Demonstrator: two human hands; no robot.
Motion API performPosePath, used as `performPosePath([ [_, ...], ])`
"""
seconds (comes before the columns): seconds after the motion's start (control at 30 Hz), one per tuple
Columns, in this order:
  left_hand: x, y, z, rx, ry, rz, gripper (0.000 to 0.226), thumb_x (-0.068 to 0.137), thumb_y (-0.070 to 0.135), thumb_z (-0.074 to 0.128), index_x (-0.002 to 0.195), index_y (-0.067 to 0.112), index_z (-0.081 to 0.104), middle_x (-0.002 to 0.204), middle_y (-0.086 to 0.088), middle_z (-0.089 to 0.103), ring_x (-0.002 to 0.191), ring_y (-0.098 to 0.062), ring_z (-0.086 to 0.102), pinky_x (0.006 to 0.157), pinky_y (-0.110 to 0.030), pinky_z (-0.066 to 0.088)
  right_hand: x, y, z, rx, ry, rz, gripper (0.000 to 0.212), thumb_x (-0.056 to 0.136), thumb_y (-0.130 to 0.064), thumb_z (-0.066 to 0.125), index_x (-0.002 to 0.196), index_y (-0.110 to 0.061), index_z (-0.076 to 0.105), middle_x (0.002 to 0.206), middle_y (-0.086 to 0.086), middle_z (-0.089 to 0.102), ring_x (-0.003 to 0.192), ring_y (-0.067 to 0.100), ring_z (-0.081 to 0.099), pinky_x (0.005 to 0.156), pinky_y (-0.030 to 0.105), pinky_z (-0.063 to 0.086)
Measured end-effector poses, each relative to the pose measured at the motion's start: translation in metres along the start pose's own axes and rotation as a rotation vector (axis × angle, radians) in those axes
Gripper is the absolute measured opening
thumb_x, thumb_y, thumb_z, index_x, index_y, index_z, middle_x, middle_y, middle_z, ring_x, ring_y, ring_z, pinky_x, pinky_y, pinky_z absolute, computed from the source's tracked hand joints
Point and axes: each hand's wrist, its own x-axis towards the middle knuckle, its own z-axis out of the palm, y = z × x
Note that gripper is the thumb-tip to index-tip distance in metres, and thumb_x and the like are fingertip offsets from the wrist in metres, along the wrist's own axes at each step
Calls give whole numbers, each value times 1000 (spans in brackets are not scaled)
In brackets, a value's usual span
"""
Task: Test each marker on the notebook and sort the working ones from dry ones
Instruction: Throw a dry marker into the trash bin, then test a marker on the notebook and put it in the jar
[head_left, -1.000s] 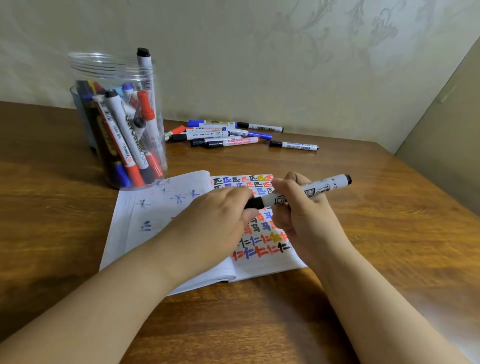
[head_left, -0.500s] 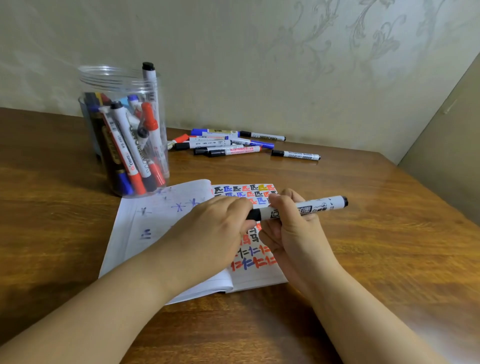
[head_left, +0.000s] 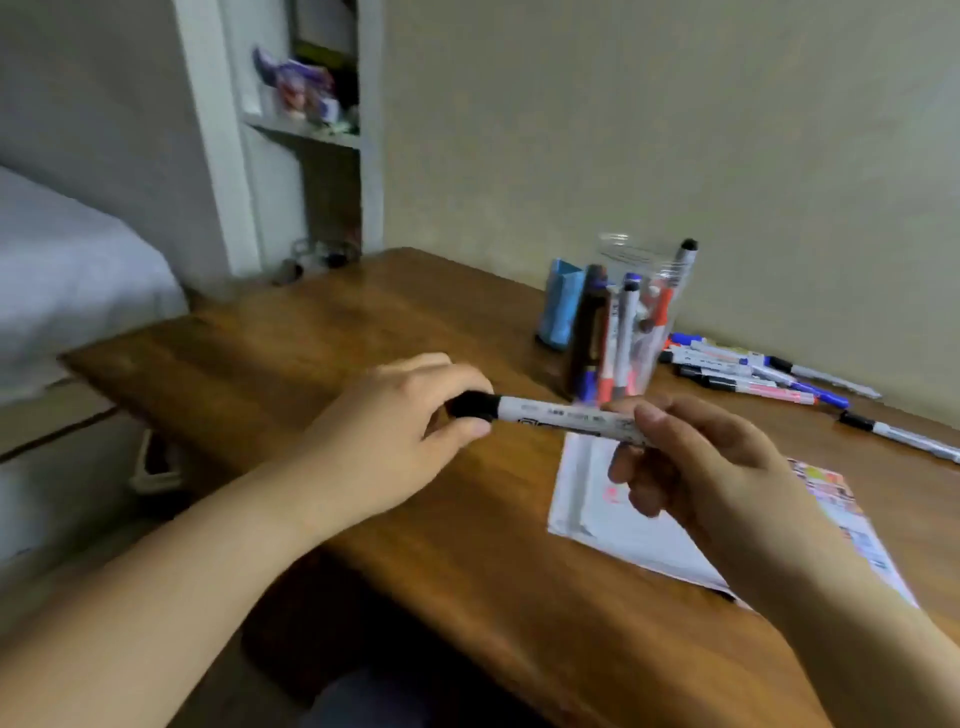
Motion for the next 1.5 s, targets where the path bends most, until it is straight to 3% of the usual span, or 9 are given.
performPosePath([
  [0.2, -162, -101, -73, 265, 85, -377, 19, 86, 28, 59, 105, 29, 58, 92, 14, 55, 85, -11, 54, 75, -31, 44, 11, 35, 180, -267, -543, -5, 25, 97, -22, 46, 87, -13, 67, 55, -2, 61, 44, 4, 44, 46, 14, 34],
  [0.33, -270, -148, -101, 304, 77, -730, 40, 90, 31, 55, 129, 28, 45, 98, 14, 52, 86, -7, 50, 71, -23, 37, -1, 75, 298, -271, -706, 18, 21, 96, -23, 48, 99, -17, 68, 64, 5, 64, 50, 10, 46, 48, 19, 36],
  [0.47, -362, -186, -112, 313, 50, -988, 46, 90, 35, 53, 133, 28, 38, 106, 8, 59, 84, -11, 56, 77, -32, 48, -22, 128, 395, -346, -827, 58, 23, 96, -27, 50, 91, -13, 67, 62, 6, 63, 53, 16, 47, 53, 32, 39],
  [0.67, -430, -200, -110, 274, 30, -1136, 42, 91, 35, 50, 131, 26, 40, 104, 9, 59, 84, -10, 53, 69, -25, 41, -44, 201, 459, -661, -1064, 381, 48, 96, -39, 50, 139, -18, 40, 87, -3, 63, 69, 1, 56, 54, 11, 43],
  [0.77, -433, -203, -105, 298, 28, -1135, 36, 92, 33, 49, 127, 22, 45, 108, 8, 58, 83, -8, 47, 68, -23, 35, -36, 206, 447, -728, -1045, 346, 45, 96, -37, 50, 136, -18, 45, 99, -1, 62, 78, 4, 58, 54, 8, 42],
  [0.87, -411, -201, -101, 309, -2, -1070, 32, 92, 34, 49, 122, 22, 48, 108, 9, 57, 85, -7, 48, 69, -21, 35, -22, 185, 422, -750, -1030, 205, 39, 95, -37, 50, 131, -21, 51, 107, -3, 62, 94, 13, 62, 73, 17, 51],
  [1.1, -275, -174, -86, 369, -21, -681, 26, 90, 36, 50, 114, 25, 50, 102, 13, 54, 89, -8, 54, 70, -23, 42, 17, 80, 303, -894, -770, -214, 30, 94, -35, 52, 123, -25, 57, 103, -10, 63, 91, 4, 59, 78, 15, 48],
  [1.27, -135, -105, -55, 313, -34, -273, 28, 92, 38, 45, 119, 31, 45, 107, 21, 47, 93, 2, 45, 69, -11, 34, 26, 27, 167, -1013, -433, -238, 25, 93, -35, 54, 115, -27, 62, 87, -17, 59, 76, 1, 53, 68, 12, 41],
  [1.5, 20, 21, 39, 188, -51, 101, 27, 93, 39, 42, 120, 34, 43, 117, 16, 50, 104, -6, 51, 83, -21, 46, 10, 12, -39, -1155, 15, 6, 25, 92, -32, 54, 115, -28, 62, 78, -21, 55, 71, -1, 52, 64, 14, 36],
])
